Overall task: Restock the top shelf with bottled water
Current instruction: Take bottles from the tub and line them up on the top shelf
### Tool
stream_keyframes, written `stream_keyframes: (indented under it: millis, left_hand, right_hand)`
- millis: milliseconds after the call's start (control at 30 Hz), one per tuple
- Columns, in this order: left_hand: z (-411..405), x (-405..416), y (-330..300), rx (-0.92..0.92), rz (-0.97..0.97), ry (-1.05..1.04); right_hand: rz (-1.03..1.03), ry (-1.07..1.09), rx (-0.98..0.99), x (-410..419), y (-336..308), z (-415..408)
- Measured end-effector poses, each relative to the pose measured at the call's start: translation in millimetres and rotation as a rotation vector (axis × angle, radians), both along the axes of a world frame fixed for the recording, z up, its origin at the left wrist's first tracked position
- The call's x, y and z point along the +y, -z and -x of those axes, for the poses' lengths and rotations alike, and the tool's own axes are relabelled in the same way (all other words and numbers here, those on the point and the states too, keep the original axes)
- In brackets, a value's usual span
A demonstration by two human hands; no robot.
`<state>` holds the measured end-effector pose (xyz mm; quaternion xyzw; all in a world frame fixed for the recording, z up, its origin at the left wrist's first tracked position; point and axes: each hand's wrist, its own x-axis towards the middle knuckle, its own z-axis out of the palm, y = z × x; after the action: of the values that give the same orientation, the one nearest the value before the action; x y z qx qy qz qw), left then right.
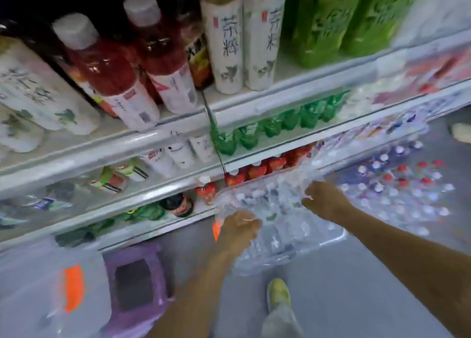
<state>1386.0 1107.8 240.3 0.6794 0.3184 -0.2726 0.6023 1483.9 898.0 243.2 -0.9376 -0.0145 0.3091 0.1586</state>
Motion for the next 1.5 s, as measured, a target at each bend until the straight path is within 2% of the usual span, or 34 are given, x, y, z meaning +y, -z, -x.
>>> stream_keyframes:
  millis: [200, 400, 500, 600, 733, 867, 1067, 1300, 1400, 1500]
  left_hand:
    - [-47.4, -82.4, 93.8, 0.171, 0.036, -0.044]
    - [-87.4, -140.6, 154.8, 0.103, -0.204, 0.005]
    - [-96.5, -157.0, 169.3, 0.137, -0.358, 0.131]
    - [-101.5, -161.5, 180.7, 0.154, -0.431, 0.191]
    - [-104.2, -151.0, 189.8, 0.180, -0.404, 0.185]
    - [-98.1, -132.9, 187.4, 0.165, -0.241, 0.071]
    - [-77.6, -114.0, 173.6, 0.300, -0.102, 0.017]
    - [-55.4, -105.1, 177.2, 0.260, -0.013, -0.041]
    - [-43.6, -96.6, 170.4, 0.243, 0.009, -0.084]
    - [-33.4, -82.6, 152.3, 0.191, 0.040, -0.122]
  right_hand:
    - [0.123, 0.188, 0.099, -57.2, 97.9, -10.2]
    - [0.285, 0.050, 0.051, -62.7, 159.7, -19.1]
    - [0.537, -0.186, -0.012, -54.8, 176.3, -12.8]
    - [0.669, -0.236, -0.098, -55.8, 189.8, -14.5]
    - [0.572, -0.241, -0.053, -57.4, 198.5, -30.6]
    - [0.453, -0.093, 0.020, -52.3, 180.1, -34.0]
    - [0.148, 0.237, 0.222, -63.9, 155.1, -31.6]
    - [-0.057, 0.491, 0.195, -56.3, 179.4, -8.0]
    - [-0.281, 0.709, 0.239, -63.8, 176.2, -1.5]
    - [-0.430, 0.717, 0.279, -59.4, 157.1, 13.2]
